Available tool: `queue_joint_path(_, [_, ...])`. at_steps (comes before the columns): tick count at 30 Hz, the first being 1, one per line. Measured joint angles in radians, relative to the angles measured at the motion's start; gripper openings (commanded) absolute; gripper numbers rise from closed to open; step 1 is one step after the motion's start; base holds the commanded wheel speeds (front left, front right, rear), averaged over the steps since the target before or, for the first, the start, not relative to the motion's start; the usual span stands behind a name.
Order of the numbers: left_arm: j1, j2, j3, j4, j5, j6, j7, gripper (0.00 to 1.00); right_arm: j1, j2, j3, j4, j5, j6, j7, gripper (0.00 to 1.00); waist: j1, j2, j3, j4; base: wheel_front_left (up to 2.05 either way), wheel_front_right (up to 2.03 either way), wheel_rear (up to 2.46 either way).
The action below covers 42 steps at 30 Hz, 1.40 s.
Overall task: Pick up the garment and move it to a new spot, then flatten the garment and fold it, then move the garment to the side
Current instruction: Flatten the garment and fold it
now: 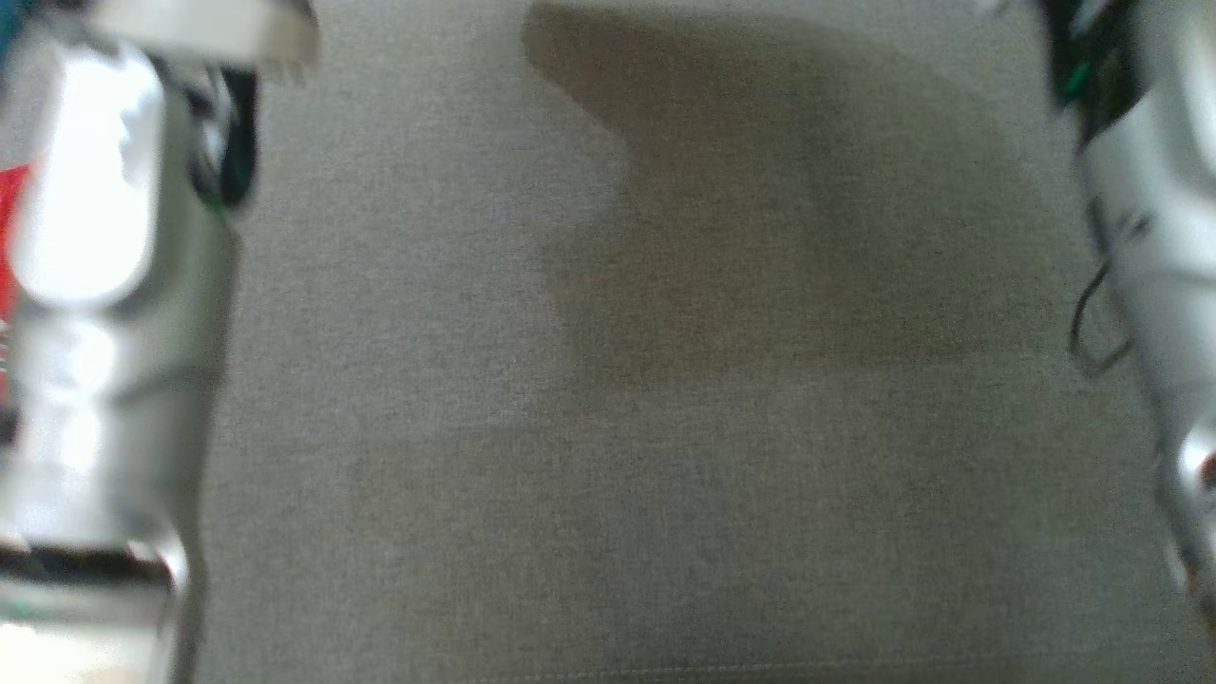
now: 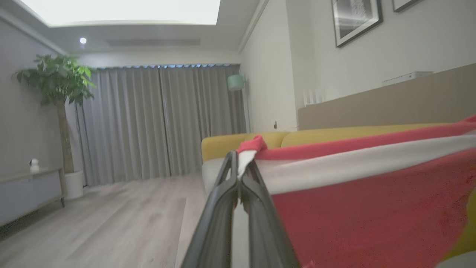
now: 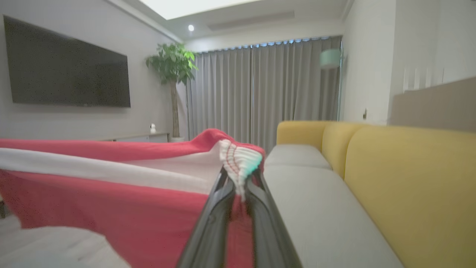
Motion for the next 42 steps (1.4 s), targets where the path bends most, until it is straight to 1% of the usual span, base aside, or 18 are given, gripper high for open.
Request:
queue_joint_path(2, [0.071,-0.015,0.017,0.016,-0.010,0.000,-0.001,0.00,0.053,0.008,0.021,0.037,-0.008,0.000,-0.001,0.00,-0.0003,0.0000,-0.004,0.006,0.00,0.00,0.00])
queue_joint_path(5, [0.232,-0.039,0.052,0.013,-0.023,-0.001,-0.001,0.00,0.185,0.031,0.023,0.055,0.000,0.000,-0.002,0.00,-0.0007,0.0001,-0.018,0.007,0.00,0.00,0.00])
queue_joint_path(10, [0.542,-0.116,0.121,0.027,-0.041,-0.006,-0.001,0.00,0.440,0.062,0.026,0.063,0.023,0.000,-0.002,0.00,-0.0007,0.0000,-0.047,-0.002,0.00,0.00,0.00])
queue_joint_path(14, [0.752,-0.159,0.180,0.035,-0.041,-0.012,0.001,0.00,0.615,0.092,0.036,0.057,0.046,0.001,-0.002,0.00,-0.0007,0.0001,-0.082,-0.013,0.00,0.00,0.00])
queue_joint_path(19, [0.916,-0.174,0.221,0.019,-0.027,-0.023,0.001,0.00,0.786,0.119,0.047,0.015,0.087,0.001,-0.002,0.00,-0.0009,0.0001,-0.145,-0.023,0.00,0.00,0.00])
queue_joint_path(22, [1.000,-0.176,0.232,-0.004,-0.025,-0.027,0.001,0.00,0.874,0.121,0.059,-0.011,0.106,0.001,0.000,0.00,-0.0009,0.0001,-0.189,-0.026,0.00,0.00,0.00])
queue_joint_path(23, [1.054,-0.176,0.233,-0.014,-0.025,-0.028,0.001,0.00,0.931,0.121,0.065,-0.027,0.120,0.001,0.000,0.00,-0.0009,0.0001,-0.218,-0.027,0.00,0.00,0.00])
queue_joint_path(26, [1.122,-0.177,0.231,-0.038,-0.030,-0.028,0.001,0.00,1.008,0.120,0.071,-0.057,0.144,0.001,0.001,0.00,-0.0011,0.0001,-0.256,-0.028,0.00,0.00,0.00])
queue_joint_path(30, [1.146,-0.176,0.232,-0.077,-0.040,-0.028,0.004,0.00,1.053,0.115,0.077,-0.101,0.174,0.001,0.001,0.00,-0.0009,0.0001,-0.272,-0.032,0.00,0.00,0.00])
queue_joint_path(34, [1.084,-0.173,0.232,-0.102,0.001,-0.033,0.004,0.00,1.037,0.107,0.080,-0.141,0.202,0.001,0.001,0.00,-0.0007,0.0001,-0.251,-0.042,0.00,0.00,0.00])
queue_joint_path(36, [1.005,-0.163,0.226,-0.100,0.020,-0.038,0.003,0.00,1.004,0.106,0.084,-0.148,0.218,0.001,0.001,0.00,-0.0006,0.0001,-0.231,-0.046,0.00,0.00,0.00])
queue_joint_path(38, [0.897,-0.137,0.212,-0.082,0.035,-0.047,0.003,0.00,0.948,0.107,0.088,-0.149,0.243,0.001,0.001,0.00,-0.0003,0.0001,-0.206,-0.052,0.00,0.00,0.00])
queue_joint_path(42, [0.657,-0.087,0.163,-0.013,0.036,-0.054,0.003,0.00,0.813,0.126,0.086,-0.148,0.334,0.000,0.017,0.00,-0.0003,0.0001,-0.147,-0.070,0.00,0.00,0.00])
